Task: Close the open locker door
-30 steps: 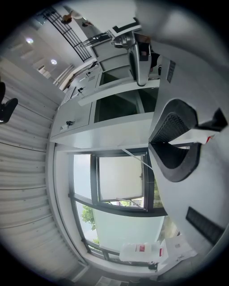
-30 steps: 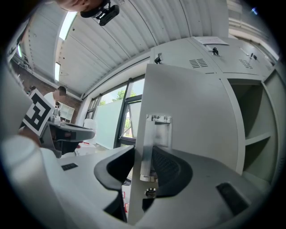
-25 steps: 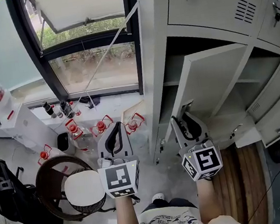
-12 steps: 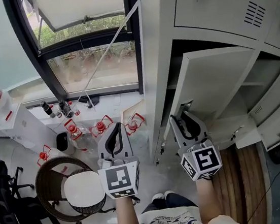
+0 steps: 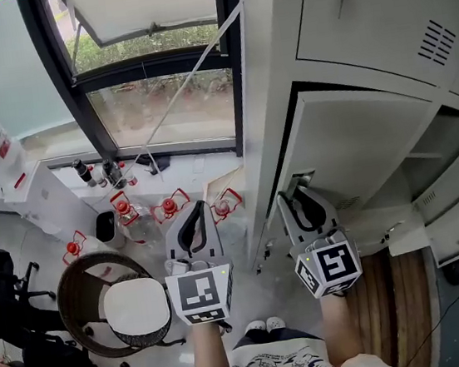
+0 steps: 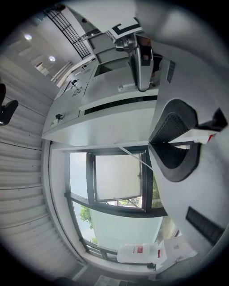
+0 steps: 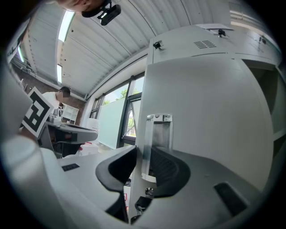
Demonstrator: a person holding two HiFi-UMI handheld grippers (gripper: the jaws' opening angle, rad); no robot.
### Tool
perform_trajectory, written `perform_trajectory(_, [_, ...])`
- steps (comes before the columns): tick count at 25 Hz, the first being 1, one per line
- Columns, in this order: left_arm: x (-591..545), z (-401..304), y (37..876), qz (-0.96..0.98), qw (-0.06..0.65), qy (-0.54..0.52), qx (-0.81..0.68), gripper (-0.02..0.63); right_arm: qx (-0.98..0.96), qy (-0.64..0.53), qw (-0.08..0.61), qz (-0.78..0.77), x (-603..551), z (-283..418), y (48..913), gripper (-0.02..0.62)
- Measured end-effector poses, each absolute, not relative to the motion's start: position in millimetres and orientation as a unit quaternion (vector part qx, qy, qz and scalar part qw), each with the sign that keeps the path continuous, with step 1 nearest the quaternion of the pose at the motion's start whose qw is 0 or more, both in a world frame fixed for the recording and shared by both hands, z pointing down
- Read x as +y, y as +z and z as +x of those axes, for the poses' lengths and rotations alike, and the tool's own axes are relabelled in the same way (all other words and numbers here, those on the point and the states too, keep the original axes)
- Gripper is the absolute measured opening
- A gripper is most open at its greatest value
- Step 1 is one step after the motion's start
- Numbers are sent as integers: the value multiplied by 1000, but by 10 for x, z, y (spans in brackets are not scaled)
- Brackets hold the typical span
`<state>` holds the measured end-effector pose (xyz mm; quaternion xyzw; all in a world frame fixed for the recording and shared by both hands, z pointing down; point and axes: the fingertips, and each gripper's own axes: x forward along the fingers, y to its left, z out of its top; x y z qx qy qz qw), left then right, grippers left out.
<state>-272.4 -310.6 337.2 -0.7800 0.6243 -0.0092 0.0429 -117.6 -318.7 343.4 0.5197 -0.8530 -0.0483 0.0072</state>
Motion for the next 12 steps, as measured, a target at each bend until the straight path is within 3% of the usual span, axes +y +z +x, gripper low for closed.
perform_trajectory(12, [-3128, -2721, 3386, -767, 42, -15, 640, 3, -863, -47, 5, 503, -3340, -1183, 3437, 86])
